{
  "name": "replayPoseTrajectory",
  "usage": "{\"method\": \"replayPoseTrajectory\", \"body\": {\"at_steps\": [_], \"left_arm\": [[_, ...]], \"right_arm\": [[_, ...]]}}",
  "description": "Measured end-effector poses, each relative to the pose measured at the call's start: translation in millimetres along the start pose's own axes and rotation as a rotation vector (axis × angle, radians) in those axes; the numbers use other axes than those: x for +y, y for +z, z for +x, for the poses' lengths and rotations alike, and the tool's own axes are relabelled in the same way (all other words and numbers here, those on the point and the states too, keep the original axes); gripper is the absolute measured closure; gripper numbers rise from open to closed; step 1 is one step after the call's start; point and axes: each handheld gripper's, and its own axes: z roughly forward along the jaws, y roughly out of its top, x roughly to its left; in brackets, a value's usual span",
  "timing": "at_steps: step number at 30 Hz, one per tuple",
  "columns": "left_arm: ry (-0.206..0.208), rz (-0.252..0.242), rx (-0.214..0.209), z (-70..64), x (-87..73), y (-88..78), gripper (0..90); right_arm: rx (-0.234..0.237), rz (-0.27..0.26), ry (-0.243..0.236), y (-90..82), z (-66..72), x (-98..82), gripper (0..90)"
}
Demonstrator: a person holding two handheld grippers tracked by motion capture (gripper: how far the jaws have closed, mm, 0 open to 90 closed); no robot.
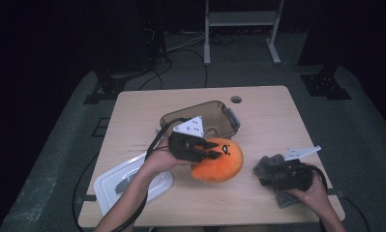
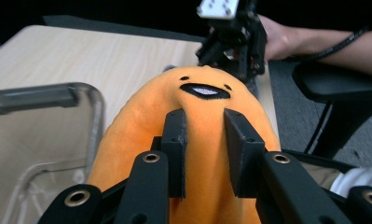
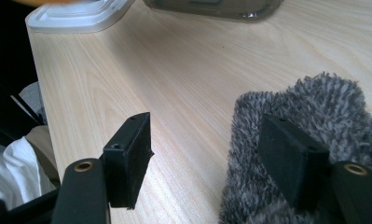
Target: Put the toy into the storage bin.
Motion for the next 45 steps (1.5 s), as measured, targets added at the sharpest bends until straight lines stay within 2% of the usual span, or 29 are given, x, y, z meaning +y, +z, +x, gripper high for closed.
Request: {"method": "replayPoseTrajectory", "body": {"at_steps": [11, 15, 21, 34, 45], "left_arm": [[-0.023, -0.027, 0.079, 22.4, 20.6, -28.3, 71.7], [-0.04, -0.038, 0.093, 29.9, 26.8, -32.8, 71.9], [-0.049, -0.027, 0.122, 40.4, 34.5, -38.6, 71.9], [-0.082, -0.027, 0.172, 61.9, 39.3, -51.9, 72.1], [-0.097, -0.017, 0.212, 77.3, 39.4, -54.7, 72.4]], "right_arm": [[0.005, 0.004, 0.002, 1.3, -0.5, -0.1, 33.8], [0.006, 0.005, 0.005, 1.6, -0.6, -0.2, 33.8], [0.006, 0.006, 0.006, 0.2, -1.5, -0.7, 33.8], [0.011, 0.0, 0.007, 0.5, -1.9, -0.9, 33.8], [0.012, 0.0, 0.007, 0.3, -2.3, -1.2, 33.8]]}}
